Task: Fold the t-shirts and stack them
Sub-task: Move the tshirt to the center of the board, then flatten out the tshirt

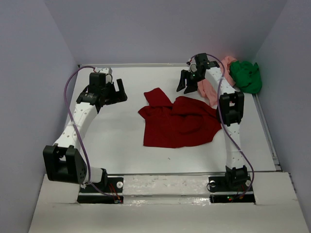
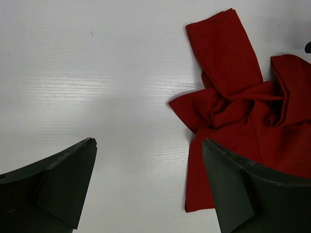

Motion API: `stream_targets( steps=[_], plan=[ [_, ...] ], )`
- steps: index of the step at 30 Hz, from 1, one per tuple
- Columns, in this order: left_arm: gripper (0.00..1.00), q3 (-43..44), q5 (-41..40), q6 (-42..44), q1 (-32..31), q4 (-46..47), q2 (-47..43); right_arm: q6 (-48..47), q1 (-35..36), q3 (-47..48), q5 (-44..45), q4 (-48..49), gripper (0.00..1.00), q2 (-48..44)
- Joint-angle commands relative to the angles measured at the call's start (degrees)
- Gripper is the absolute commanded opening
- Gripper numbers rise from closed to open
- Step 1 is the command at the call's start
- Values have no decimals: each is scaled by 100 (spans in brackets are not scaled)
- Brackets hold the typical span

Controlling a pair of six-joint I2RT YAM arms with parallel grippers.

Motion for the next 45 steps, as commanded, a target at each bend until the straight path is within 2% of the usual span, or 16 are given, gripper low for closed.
stream_targets(
  steps=[1,13,20,28,34,36,37,42,43,45],
  plan=[
    [99,283,166,40,36,-27,23,-227,-24,360,142,211,63,188],
    [99,371,210,57,89,-53,137,-315,-24,316,327,457,62,399],
    [99,318,245,49,142,-36,137,-280,-24,97,292,361,49,347],
    [99,274,342,31,212,35,172,-438,-24,-202,318,132,55,276],
    [99,213,351,31,212,61,146,-447,-24,-413,257,0,55,127],
    [99,204,351,40,212,78,137,-464,-24,-483,266,0,50,48],
    [99,195,359,31,212,87,128,-465,-24,-536,283,-9,39,22],
    [99,186,377,31,212,105,137,-482,-24,-571,336,-97,10,-58],
    [99,178,377,22,212,105,137,-473,-24,-563,371,-114,0,-75],
    [99,178,386,22,212,114,128,-465,-24,-563,397,-141,0,-84]
  ],
)
